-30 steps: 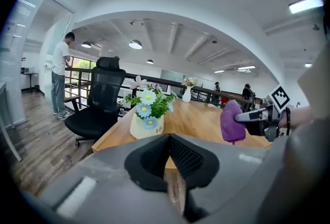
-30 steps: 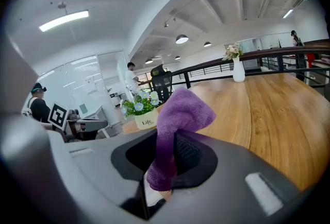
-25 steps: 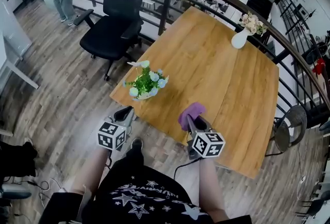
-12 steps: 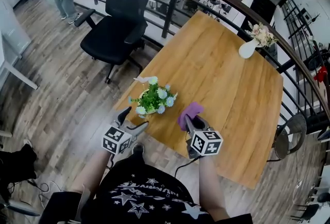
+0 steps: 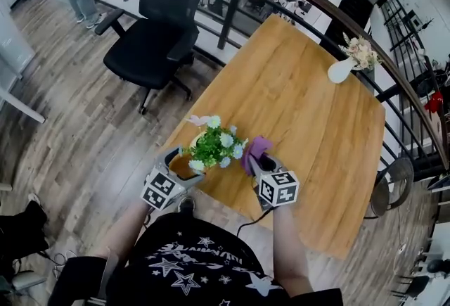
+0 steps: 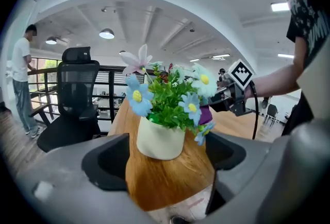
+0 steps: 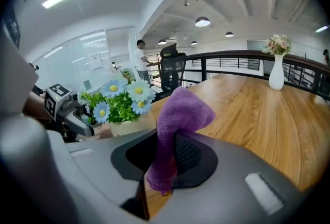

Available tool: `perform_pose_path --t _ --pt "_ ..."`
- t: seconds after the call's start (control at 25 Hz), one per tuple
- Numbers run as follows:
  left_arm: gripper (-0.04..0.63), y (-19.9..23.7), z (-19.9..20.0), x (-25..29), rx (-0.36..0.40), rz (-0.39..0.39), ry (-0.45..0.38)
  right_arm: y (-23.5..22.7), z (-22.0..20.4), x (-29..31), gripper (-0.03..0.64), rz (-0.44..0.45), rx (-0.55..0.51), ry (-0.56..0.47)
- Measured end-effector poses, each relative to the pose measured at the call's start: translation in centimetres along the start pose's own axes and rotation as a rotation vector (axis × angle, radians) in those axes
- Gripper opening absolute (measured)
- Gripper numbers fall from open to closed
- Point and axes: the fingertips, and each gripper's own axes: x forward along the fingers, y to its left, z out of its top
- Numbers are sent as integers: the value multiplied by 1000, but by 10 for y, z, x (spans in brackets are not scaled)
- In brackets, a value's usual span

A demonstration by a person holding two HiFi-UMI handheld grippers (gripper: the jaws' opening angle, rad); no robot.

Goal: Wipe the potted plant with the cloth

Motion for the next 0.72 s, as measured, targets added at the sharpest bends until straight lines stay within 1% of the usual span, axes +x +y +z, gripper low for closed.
perform_pose_path --t 0.16,0.32,0.44,0.52,0.72 --pt "468 3 -1 6 11 -62 19 4 -1 22 80 25 -73 50" --pt "466 3 -5 18 52 -129 55 11 0 43 80 101 -145 92" --pt "467 8 -6 25 63 -137 61 18 0 58 80 154 -247 146" --pt "466 10 -7 28 67 -141 66 22 -1 64 80 173 -305 178" --pt "466 9 -8 30 72 -152 78 29 1 70 81 199 -373 205"
